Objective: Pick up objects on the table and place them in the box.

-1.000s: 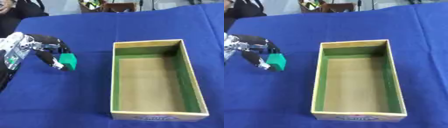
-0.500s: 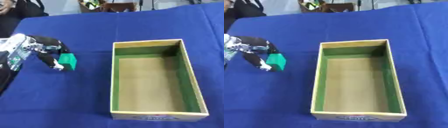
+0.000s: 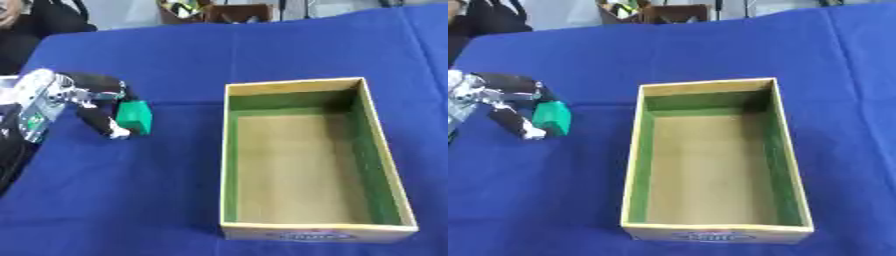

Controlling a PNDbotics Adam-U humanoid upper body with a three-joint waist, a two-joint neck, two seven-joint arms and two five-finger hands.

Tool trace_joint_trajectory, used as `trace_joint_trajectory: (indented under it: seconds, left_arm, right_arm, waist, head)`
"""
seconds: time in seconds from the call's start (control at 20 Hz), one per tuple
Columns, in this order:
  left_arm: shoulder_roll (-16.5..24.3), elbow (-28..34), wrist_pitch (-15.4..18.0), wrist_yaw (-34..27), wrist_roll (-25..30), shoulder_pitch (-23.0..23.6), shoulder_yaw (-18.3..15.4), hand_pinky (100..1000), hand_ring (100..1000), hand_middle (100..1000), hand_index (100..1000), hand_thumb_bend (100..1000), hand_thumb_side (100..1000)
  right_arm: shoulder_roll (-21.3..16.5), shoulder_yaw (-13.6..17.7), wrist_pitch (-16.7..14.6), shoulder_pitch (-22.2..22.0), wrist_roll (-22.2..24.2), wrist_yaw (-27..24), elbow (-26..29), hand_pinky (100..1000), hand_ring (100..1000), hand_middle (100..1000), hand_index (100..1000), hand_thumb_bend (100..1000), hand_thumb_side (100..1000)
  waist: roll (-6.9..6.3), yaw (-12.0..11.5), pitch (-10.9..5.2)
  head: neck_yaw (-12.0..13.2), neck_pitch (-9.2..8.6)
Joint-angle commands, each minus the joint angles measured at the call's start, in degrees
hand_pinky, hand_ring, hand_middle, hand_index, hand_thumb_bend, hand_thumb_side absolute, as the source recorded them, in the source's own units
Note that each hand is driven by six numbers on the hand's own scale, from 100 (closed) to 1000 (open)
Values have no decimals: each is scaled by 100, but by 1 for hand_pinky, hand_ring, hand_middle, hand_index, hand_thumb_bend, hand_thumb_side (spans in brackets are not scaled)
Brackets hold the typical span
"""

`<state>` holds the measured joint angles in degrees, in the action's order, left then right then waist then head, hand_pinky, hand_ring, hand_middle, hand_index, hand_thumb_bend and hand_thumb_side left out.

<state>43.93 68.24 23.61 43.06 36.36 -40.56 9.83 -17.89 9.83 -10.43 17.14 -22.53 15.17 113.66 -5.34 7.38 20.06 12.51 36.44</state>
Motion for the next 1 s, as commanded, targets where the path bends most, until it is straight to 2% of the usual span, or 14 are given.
trace_joint_trajectory:
  seconds: [0.05,0.2,0.45,0.7,0.9,1.0]
  left_arm:
    - [105,-15,-103,-47,-277,-102,-106,203,430,309,439,100,295]
    - [105,-24,-202,-96,-485,-102,-107,178,407,285,354,100,302]
    - [194,176,-304,-128,-634,-160,-173,177,406,290,354,100,301]
    - [308,353,-420,19,-541,-183,-229,215,442,376,489,100,288]
    - [346,420,-474,-68,-216,-169,-229,282,505,513,649,100,282]
    - [358,449,-506,-111,-73,-164,-231,286,509,519,657,100,285]
  right_arm:
    - [-47,22,0,29,7,-22,93,753,831,647,770,100,774]
    - [-44,27,6,26,7,-22,93,753,831,647,770,100,771]
    - [-48,28,13,13,10,-22,93,754,832,647,770,100,769]
    - [-57,27,14,4,15,-24,93,754,832,646,770,100,768]
    - [-60,21,12,7,22,-25,93,754,831,646,770,100,768]
    - [-62,20,11,8,24,-26,93,754,831,646,770,100,769]
  waist:
    - [21,-7,-107]
    - [23,-10,-117]
    - [20,-51,-141]
    - [6,-68,-160]
    - [3,-96,-167]
    - [5,-101,-168]
  head:
    - [5,-3]
    - [-3,-5]
    - [-16,3]
    - [-30,9]
    - [-37,10]
    - [-39,7]
